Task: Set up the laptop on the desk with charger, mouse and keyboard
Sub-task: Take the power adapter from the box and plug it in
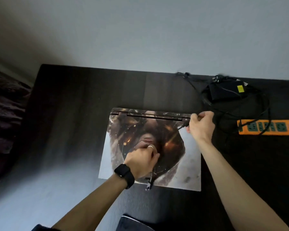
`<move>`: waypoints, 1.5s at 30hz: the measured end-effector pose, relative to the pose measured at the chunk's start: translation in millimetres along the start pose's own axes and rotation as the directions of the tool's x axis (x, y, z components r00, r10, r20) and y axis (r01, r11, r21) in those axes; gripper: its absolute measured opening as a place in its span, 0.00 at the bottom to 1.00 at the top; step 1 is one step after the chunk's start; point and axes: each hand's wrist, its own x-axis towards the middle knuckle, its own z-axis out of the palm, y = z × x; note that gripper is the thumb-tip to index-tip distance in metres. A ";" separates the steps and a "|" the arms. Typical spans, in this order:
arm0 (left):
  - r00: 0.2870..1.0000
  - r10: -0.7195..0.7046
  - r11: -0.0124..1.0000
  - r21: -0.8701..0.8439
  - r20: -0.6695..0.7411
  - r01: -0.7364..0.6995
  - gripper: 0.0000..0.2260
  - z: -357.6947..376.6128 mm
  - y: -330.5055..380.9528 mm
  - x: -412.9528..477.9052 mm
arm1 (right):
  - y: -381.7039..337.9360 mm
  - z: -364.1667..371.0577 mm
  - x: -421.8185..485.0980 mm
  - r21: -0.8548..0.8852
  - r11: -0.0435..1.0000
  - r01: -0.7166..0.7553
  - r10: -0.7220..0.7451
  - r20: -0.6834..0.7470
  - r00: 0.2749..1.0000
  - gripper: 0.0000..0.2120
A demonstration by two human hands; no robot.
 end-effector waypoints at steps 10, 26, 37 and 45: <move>0.995 -0.094 0.989 -0.120 -0.028 0.090 0.14 -22.5 -17.0 12.8 | -22.4 14.9 33.5 0.210 0.971 -0.111 0.111 0.013 0.994 0.04; 0.984 0.117 0.975 -0.173 -0.132 -0.139 0.09 -54.4 -7.0 89.1 | 23.5 11.3 5.0 -0.359 0.582 0.729 -0.621 0.382 0.684 0.21; 0.981 -0.066 0.908 -0.419 -0.185 -0.018 0.10 -63.3 27.3 118.1 | 3.9 5.0 23.3 -0.153 0.812 0.564 -0.415 0.528 0.741 0.13; 0.917 -0.015 0.985 -0.164 -0.398 -0.055 0.11 -71.9 41.5 131.4 | -27.7 -3.9 52.5 0.003 0.916 0.402 -0.303 0.661 0.686 0.11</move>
